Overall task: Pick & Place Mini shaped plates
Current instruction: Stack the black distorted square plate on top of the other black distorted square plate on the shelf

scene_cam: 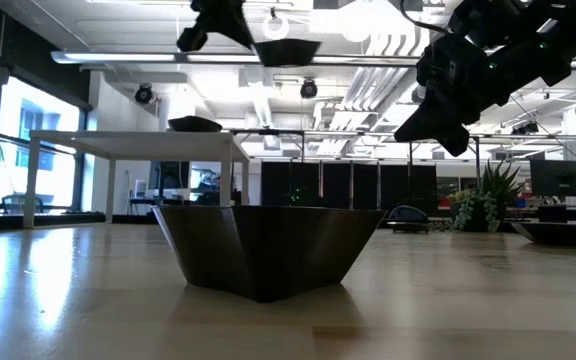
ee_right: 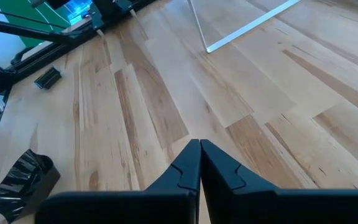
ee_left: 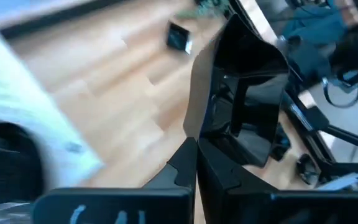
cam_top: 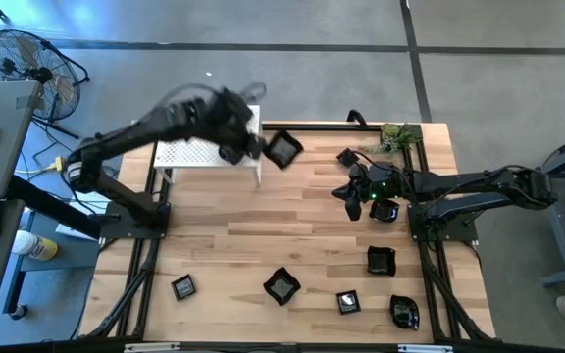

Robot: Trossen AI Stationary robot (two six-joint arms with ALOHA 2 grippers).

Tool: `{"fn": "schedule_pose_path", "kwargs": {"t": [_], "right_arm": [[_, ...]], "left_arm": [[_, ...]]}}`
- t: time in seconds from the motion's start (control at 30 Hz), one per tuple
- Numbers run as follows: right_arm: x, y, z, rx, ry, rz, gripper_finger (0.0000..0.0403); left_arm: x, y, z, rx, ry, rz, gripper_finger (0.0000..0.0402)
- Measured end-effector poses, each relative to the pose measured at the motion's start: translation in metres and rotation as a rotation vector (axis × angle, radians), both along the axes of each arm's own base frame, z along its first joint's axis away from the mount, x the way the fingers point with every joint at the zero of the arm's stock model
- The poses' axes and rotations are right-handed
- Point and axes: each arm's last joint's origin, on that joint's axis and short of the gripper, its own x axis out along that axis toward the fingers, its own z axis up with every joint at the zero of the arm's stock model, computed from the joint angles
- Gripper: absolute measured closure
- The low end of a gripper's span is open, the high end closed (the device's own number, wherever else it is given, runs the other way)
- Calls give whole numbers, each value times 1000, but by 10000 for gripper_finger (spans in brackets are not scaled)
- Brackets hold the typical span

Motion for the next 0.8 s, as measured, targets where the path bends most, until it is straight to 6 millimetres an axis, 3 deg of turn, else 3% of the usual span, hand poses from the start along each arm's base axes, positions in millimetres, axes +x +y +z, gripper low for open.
{"fn": "schedule_pose_path", "kwargs": {"t": [0.2,0.43,0.8], "right_arm": [[0,0,0,20,-3,7,397],[0,1,0,33,-4,0,400],[0,0,0,50,-6,-10,401]], "left_arm": [[-41,52,14,28,40,74,401],[-88,97,7,29,120,110,401],[-125,144,-8,72,129,69,401]]}}
